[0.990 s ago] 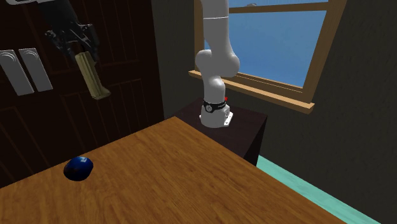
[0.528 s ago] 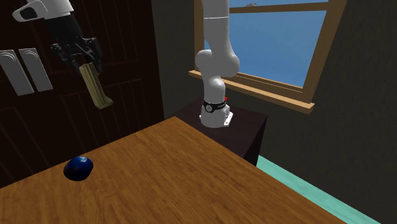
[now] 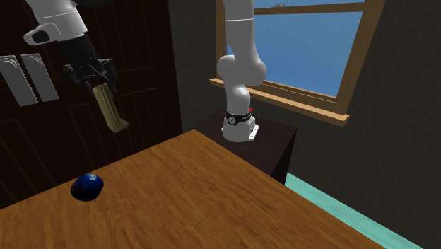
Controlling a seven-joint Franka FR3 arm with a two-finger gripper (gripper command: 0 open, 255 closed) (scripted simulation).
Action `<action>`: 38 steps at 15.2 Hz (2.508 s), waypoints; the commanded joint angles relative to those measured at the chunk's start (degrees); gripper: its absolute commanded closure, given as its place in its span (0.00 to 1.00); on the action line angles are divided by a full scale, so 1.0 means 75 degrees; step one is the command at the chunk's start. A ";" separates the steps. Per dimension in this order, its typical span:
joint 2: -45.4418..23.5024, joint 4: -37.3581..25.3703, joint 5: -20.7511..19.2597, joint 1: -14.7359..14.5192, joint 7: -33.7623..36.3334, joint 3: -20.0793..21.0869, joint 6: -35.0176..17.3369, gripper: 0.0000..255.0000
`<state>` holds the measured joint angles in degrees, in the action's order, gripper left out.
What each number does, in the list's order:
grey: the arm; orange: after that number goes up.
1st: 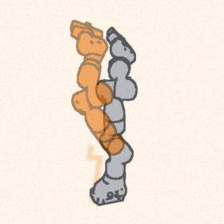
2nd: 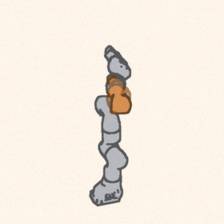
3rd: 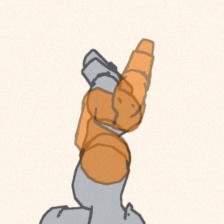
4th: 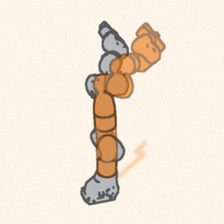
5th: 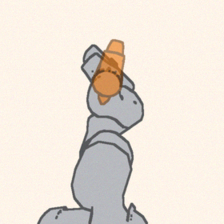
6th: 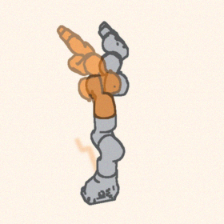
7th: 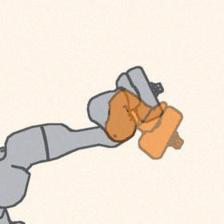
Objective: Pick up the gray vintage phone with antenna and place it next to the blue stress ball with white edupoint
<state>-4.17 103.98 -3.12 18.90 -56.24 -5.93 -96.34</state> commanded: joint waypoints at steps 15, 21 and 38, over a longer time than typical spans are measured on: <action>-0.0411 0.1144 0.0021 0.0016 0.0051 -0.0005 -0.1562 1.00; -0.0664 0.1462 0.0036 0.0024 0.0063 -0.0005 -0.2131 1.00; -0.0846 0.1629 0.0049 0.0030 0.0070 -0.0003 -0.2479 0.00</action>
<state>-10.52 116.20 -2.76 19.12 -55.71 -5.95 -114.93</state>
